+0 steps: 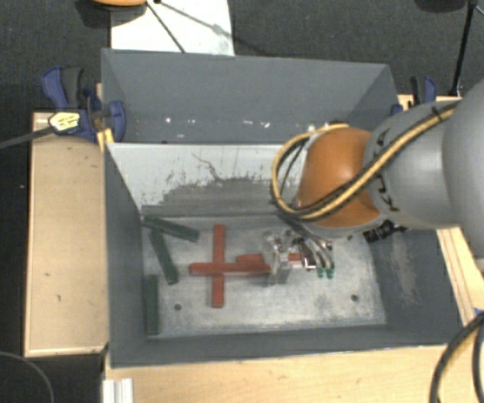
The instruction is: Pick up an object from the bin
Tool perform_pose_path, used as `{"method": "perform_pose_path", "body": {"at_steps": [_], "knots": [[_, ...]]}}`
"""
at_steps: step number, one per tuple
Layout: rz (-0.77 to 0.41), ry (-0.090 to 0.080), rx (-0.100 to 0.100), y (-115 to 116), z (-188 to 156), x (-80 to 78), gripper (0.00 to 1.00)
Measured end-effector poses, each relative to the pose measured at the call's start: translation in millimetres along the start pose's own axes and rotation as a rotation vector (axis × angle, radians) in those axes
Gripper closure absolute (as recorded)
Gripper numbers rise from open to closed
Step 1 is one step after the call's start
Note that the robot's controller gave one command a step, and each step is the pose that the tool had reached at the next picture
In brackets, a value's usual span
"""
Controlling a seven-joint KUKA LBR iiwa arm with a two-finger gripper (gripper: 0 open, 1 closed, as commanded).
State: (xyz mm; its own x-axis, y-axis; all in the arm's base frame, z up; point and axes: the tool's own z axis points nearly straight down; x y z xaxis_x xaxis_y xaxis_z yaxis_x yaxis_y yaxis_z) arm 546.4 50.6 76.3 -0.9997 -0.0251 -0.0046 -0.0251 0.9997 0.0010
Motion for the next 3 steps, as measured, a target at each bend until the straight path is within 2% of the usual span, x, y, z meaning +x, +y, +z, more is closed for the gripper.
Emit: {"method": "perform_pose_path", "body": {"at_steps": [1,2,3], "knots": [[-0.308,0.011,0.0,18.4,-47.7,8.9,1.0],[-0.225,0.003,0.0,42.4,-161.9,10.2,0.0],[-0.225,0.001,0.0,44.2,-163.1,10.2,0.0]]}}
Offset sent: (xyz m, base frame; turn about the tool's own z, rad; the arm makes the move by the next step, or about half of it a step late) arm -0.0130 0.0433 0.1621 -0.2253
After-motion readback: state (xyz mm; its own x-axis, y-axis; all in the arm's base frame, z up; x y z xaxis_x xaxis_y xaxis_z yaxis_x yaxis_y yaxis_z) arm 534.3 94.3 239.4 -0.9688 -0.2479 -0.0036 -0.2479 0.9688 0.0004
